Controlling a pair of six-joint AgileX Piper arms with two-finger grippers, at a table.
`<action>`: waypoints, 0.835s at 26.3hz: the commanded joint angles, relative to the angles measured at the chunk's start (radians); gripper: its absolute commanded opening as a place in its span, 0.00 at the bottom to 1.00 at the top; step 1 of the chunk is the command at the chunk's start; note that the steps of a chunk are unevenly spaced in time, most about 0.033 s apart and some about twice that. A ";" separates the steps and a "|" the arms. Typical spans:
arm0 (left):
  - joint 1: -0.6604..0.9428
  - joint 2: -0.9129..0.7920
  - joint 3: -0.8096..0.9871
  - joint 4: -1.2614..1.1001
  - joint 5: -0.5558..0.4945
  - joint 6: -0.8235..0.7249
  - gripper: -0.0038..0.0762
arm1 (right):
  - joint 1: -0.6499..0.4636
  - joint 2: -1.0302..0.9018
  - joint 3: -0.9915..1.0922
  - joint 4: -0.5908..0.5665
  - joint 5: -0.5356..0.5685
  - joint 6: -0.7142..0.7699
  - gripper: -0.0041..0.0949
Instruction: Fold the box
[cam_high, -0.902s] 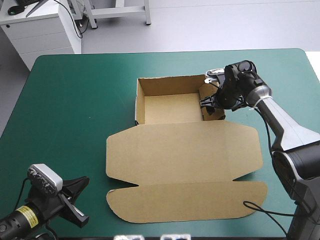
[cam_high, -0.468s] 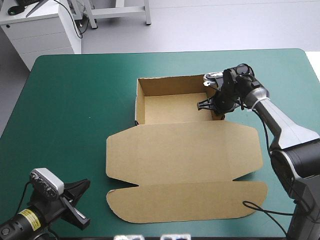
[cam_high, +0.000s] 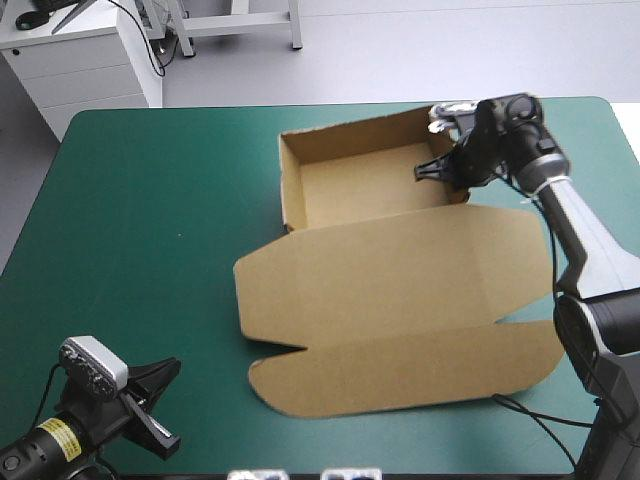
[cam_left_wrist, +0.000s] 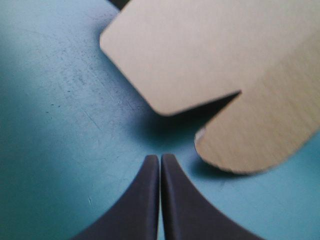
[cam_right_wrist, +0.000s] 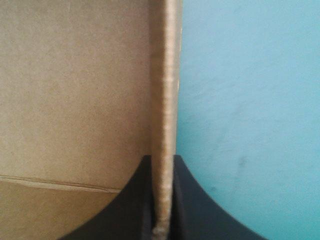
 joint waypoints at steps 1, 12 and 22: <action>-0.005 0.010 -0.027 -0.001 -0.064 -0.009 0.04 | -0.128 -0.083 -0.193 -0.028 0.056 -0.036 0.02; -0.005 0.010 -0.027 -0.001 -0.056 -0.009 0.04 | -0.509 -0.016 -0.245 0.082 0.040 -0.100 0.02; -0.005 0.010 -0.027 -0.001 -0.041 -0.008 0.04 | -0.568 0.181 -0.245 0.000 0.043 -0.133 0.02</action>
